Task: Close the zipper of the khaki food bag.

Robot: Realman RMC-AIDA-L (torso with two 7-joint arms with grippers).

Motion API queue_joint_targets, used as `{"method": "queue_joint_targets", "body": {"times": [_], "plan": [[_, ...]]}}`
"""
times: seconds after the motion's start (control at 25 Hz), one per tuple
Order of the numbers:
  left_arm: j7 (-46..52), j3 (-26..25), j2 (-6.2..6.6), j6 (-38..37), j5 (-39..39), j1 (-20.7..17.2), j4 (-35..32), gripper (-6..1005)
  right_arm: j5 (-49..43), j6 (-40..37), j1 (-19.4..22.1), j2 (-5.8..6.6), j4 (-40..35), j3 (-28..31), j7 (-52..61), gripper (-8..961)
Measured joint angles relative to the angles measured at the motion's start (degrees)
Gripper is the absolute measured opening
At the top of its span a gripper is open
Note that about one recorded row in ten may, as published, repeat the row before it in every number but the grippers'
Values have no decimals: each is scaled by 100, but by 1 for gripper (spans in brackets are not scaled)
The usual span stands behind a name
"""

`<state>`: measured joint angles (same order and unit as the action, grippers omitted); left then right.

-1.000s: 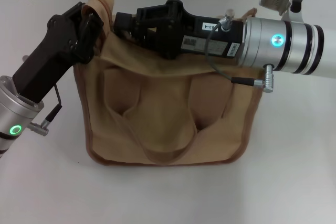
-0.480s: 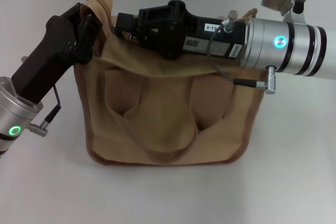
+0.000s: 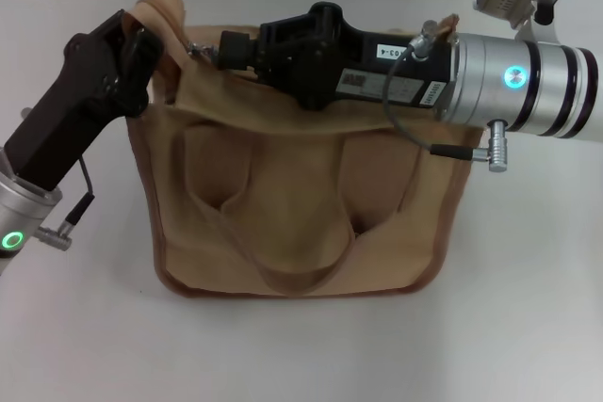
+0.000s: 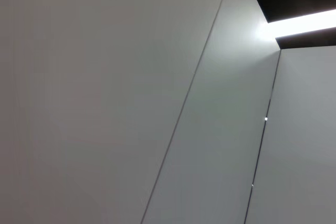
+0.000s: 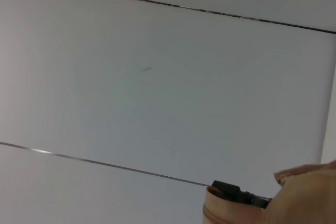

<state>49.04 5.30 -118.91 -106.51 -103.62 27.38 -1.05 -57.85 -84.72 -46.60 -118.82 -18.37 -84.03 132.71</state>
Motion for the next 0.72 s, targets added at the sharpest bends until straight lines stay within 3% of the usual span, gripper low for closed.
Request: {"method": "queue_joint_targets", "body": {"times": [0.36, 0.48, 0.52, 0.56, 0.6, 0.64, 0.72], "plan": [[-6, -44, 5, -28, -7, -31, 21, 23, 6, -218, 193, 46, -75, 103, -229, -2], [-8, -46, -1, -55, -12, -30, 30, 23, 29, -631, 509, 0, -379, 556, -991, -2], [-6, -46, -5, -69, -11, -25, 35, 23, 30, -914, 792, -35, -686, 911, -1817, -2], [-6, -46, -5, -69, -11, -25, 35, 23, 30, -914, 792, -35, -686, 911, -1817, -2], [12, -46, -6, -75, -12, -9, 35, 23, 32, -1011, 1046, -57, -949, 1117, -2637, -2], [12, -46, -6, -75, -12, -9, 35, 23, 32, -1011, 1046, -57, -949, 1117, -2637, -1], [26, -47, -7, -77, -16, 8, 35, 23, 34, -1037, 1295, -79, -1160, 1228, -3797, -1]]}}
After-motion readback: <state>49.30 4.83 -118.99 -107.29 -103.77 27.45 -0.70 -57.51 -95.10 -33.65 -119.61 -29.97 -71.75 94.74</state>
